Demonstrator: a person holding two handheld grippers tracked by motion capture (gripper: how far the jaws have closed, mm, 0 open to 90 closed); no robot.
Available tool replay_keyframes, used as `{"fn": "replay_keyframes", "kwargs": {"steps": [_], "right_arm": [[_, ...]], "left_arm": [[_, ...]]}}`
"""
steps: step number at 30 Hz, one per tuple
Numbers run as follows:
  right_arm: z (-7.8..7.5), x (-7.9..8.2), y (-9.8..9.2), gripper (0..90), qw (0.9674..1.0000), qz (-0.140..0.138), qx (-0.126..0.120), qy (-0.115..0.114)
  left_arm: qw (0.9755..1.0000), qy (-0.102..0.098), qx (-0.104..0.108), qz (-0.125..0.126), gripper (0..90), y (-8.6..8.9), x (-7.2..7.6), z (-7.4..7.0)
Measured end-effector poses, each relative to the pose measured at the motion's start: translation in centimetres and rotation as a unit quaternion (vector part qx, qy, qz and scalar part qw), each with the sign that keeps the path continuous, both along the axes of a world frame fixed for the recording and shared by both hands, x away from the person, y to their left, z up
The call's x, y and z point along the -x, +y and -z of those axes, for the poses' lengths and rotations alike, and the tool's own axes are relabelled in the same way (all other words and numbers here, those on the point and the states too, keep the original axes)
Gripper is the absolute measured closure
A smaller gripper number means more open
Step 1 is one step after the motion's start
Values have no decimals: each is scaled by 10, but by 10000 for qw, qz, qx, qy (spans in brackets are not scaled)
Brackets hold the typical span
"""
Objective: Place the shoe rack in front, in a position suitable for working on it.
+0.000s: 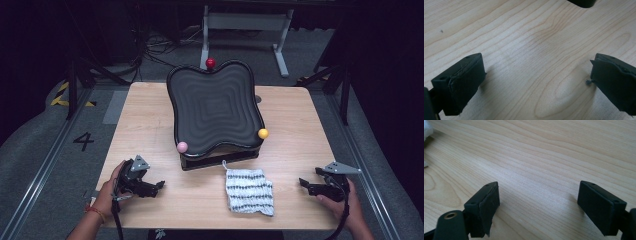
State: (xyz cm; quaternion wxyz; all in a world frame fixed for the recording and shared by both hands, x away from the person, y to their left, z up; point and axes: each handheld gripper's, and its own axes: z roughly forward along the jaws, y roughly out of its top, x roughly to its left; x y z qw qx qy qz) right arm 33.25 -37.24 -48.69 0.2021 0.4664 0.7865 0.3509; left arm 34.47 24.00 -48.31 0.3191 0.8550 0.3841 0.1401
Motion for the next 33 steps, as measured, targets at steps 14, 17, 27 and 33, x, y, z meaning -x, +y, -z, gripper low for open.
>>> {"fn": "replay_keyframes", "kwargs": {"steps": [14,17,27,33], "right_arm": [[0,2,1,208,9993,372,-3,-27],[0,3,3,190,9999,157,34,-28],[-9,10,19,303,9992,-380,50,-62],[-36,23,58,309,9930,-1097,91,-434]], "left_arm": [[9998,4,1,-218,5,-3,2,0],[9997,23,9,-230,4,-3,3,0],[9999,-78,19,82,74,-2,4,-1],[9990,-67,105,441,155,-4,2,-3]]}}
